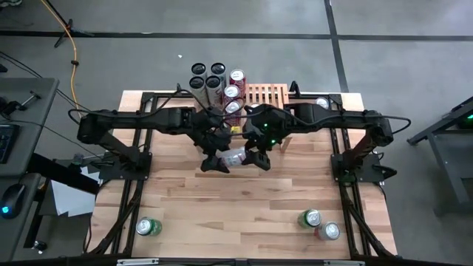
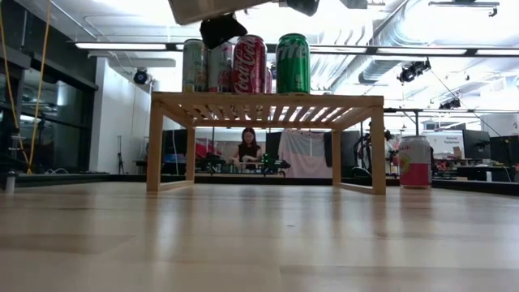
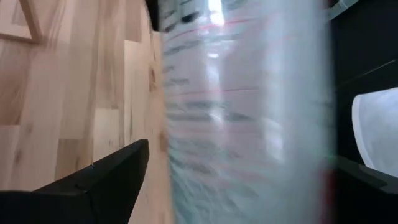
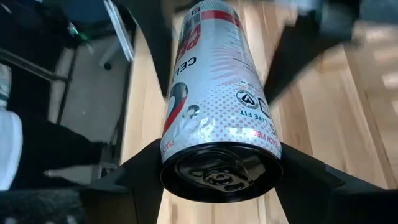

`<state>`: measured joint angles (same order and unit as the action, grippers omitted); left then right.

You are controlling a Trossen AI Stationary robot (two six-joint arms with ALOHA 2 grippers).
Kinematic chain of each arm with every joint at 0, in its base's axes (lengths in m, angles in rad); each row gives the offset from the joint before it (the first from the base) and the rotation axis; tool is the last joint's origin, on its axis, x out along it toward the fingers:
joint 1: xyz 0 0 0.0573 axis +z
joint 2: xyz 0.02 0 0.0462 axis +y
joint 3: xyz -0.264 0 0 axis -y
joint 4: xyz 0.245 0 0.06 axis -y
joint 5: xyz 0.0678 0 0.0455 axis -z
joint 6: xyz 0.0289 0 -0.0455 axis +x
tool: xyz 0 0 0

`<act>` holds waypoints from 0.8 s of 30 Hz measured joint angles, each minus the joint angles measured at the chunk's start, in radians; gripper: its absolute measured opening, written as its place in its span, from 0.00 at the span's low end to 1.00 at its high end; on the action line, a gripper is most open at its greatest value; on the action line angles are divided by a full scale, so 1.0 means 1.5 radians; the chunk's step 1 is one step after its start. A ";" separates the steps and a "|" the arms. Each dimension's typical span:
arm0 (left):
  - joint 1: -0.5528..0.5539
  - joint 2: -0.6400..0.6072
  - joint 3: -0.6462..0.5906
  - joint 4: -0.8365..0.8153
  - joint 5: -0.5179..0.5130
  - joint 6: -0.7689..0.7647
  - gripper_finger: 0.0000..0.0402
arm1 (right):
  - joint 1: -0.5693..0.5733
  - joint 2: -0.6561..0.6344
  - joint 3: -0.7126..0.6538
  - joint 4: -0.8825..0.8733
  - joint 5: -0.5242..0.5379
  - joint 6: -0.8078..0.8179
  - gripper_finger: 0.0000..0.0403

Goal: Place canned beverage on shelf
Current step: Put the white pink soda can on the shelf aligned with other white pink soda can

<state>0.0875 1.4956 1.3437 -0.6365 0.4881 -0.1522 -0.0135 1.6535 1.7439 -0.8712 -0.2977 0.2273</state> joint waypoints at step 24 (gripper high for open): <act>0.007 -0.023 0.001 -0.029 0.003 0.030 0.57 | -0.009 0.000 -0.001 -0.005 -0.011 0.003 0.58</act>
<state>0.0979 1.4605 1.3449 -0.6793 0.4931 -0.1068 -0.0272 1.6539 1.7420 -0.8787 -0.3139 0.2315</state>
